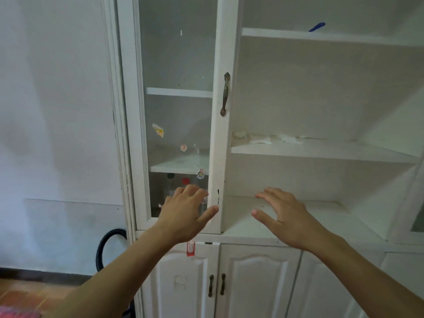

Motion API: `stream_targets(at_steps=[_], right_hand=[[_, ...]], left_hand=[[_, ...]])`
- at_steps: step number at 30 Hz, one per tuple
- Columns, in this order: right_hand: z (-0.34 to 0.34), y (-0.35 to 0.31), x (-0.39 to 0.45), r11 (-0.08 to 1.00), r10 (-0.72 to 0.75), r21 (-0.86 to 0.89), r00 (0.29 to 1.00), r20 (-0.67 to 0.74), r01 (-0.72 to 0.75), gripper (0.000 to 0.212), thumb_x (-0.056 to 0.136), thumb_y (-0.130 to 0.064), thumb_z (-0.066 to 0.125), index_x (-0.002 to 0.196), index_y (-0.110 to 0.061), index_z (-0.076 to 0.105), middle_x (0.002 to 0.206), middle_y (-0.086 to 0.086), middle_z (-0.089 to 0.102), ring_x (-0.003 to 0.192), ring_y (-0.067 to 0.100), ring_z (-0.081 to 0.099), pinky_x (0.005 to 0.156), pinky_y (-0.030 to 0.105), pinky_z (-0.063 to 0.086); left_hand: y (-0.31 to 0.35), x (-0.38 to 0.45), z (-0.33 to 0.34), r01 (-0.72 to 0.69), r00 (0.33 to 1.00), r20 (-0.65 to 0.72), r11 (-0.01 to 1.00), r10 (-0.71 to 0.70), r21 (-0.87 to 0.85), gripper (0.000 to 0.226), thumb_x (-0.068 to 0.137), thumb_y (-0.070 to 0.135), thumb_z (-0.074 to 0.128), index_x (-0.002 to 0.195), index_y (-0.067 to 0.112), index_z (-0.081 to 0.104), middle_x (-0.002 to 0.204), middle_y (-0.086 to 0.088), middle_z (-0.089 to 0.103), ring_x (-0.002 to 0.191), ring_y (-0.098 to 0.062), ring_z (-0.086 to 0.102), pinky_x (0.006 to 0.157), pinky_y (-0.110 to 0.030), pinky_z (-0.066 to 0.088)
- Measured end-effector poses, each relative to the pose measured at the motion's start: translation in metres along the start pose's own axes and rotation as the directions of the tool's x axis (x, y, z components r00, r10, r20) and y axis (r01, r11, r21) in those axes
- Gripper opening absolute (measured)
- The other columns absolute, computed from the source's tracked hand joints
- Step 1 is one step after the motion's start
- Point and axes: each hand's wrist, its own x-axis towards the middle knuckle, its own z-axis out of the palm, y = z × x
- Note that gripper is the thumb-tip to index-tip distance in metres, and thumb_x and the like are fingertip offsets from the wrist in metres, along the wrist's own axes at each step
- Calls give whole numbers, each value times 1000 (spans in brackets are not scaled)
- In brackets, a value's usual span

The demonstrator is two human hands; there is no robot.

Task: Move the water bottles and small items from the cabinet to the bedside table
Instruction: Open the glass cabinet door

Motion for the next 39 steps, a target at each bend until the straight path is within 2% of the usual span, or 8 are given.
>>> stream_targets(at_steps=[5,10,19,26,33,39], right_hand=[[12,35,55,999,-28,37,1000,9,27,58,94,-63,36,146,-36,37,157,-9,28,146,12,19,115,40,20],[24,71,120,989,-122,88,993,7,121,60,94,-63,36,147,-33,36,157,-9,28,146,13,19,115,39,19],[25,107,218,935,-304,179,952,-48,307,62,94,-65,35,149,-36,32,160,-10,22,147,10,15,118,38,17],[18,103,253,883,-410,181,900,-148,433,62,93,-66,36,148,-37,32,157,-10,28,146,9,18,118,39,22],[-2,92,287,863,-435,172,873,-222,474,63,93,-66,36,147,-34,35,155,-9,32,144,12,25,115,39,26],[-10,79,303,842,-433,230,866,-252,488,65,93,-63,42,149,-30,33,154,-9,34,142,12,28,116,42,29]], left_hand=[[1,51,16,40,999,-21,999,-40,4,54,95,66,36,133,30,49,146,7,44,131,-17,41,108,-43,39],[9,104,30,106,994,-30,993,-105,45,58,95,66,36,139,29,46,152,5,39,137,-20,38,112,-48,38],[28,182,43,234,962,-148,972,-228,28,57,93,67,38,139,34,46,152,7,38,136,-17,37,111,-43,37],[27,215,21,218,943,-270,974,-193,65,57,93,68,38,139,35,46,150,7,42,135,-16,39,108,-40,38],[29,240,-14,171,912,-396,978,-109,123,55,95,66,39,139,33,46,149,6,41,135,-18,40,109,-42,39],[32,263,-40,133,822,-561,991,-97,25,51,96,57,49,139,30,46,146,3,43,130,-18,45,100,-35,41]])
